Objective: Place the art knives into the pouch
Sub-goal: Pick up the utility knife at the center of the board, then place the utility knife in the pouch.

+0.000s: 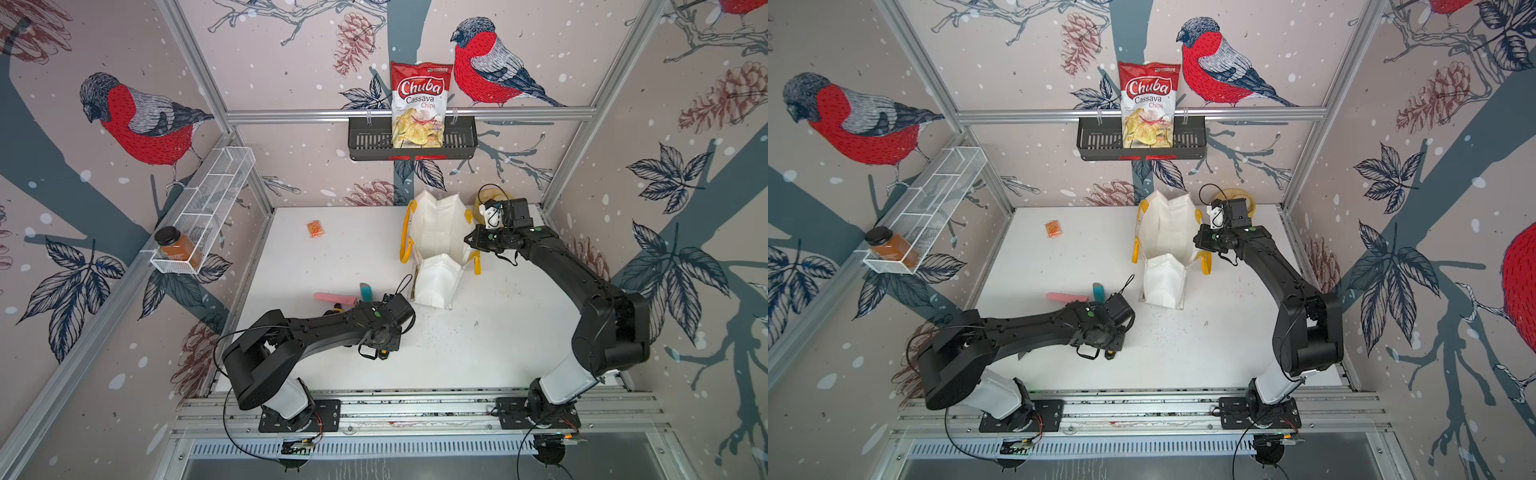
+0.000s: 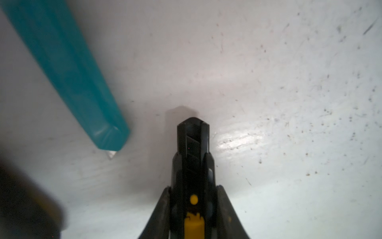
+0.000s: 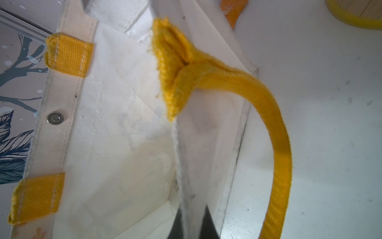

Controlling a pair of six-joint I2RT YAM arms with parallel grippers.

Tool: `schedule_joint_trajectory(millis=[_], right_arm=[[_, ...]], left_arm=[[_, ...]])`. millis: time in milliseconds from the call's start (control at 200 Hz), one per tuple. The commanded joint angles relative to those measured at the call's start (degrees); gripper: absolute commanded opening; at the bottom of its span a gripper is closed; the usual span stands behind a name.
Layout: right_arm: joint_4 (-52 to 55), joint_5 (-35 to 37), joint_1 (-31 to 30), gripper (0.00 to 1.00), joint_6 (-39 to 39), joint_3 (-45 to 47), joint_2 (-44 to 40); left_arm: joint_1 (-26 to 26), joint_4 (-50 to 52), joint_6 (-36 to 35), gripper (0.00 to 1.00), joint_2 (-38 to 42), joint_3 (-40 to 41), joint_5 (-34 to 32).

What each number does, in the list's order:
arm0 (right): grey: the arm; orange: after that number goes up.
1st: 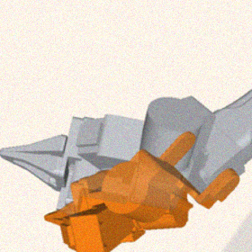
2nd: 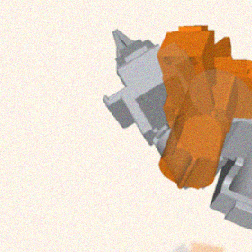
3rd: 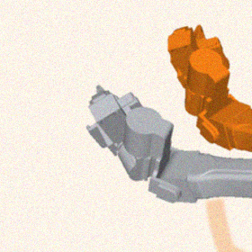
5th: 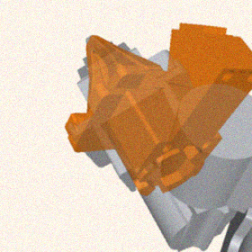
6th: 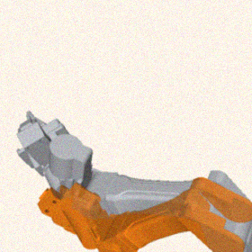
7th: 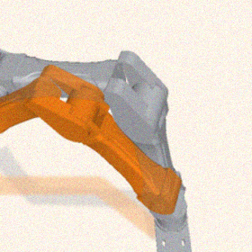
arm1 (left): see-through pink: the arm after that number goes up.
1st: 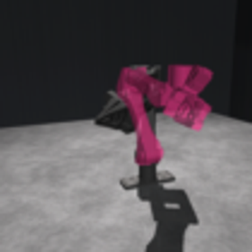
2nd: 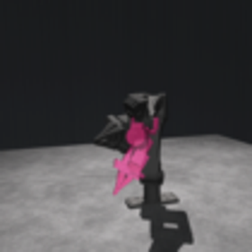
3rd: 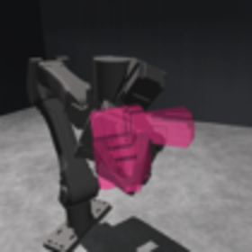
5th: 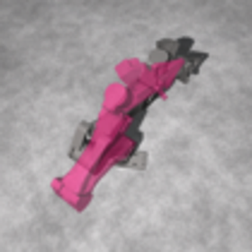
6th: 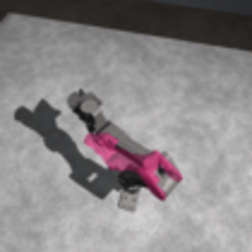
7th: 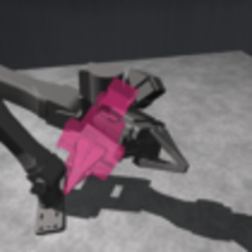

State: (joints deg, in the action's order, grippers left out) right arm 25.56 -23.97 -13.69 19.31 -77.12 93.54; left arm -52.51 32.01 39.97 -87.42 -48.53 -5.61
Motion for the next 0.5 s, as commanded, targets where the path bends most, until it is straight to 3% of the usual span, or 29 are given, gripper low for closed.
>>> schedule_joint_trajectory(millis=[0,160,340,490], right_arm=[[-0.9,-0.4,-0.2,0.00,-0.7,-0.1,-0.2],[-1.0,-0.2,-0.8,0.00,-1.0,0.0,-0.4],[-0.6,-0.1,-1.3,0.00,-1.1,-0.9,0.6],[-0.9,-1.0,-2.5,0.00,-1.1,-1.3,1.1]], left_arm=[[2.1,3.7,-4.8,0.21,1.1,-3.0,-0.5],[5.2,5.4,-8.6,0.21,0.1,-8.3,-3.4],[10.5,6.5,-12.8,0.22,1.2,-18.8,-5.6],[11.6,9.1,-16.4,0.22,-0.1,-28.7,-9.5]])
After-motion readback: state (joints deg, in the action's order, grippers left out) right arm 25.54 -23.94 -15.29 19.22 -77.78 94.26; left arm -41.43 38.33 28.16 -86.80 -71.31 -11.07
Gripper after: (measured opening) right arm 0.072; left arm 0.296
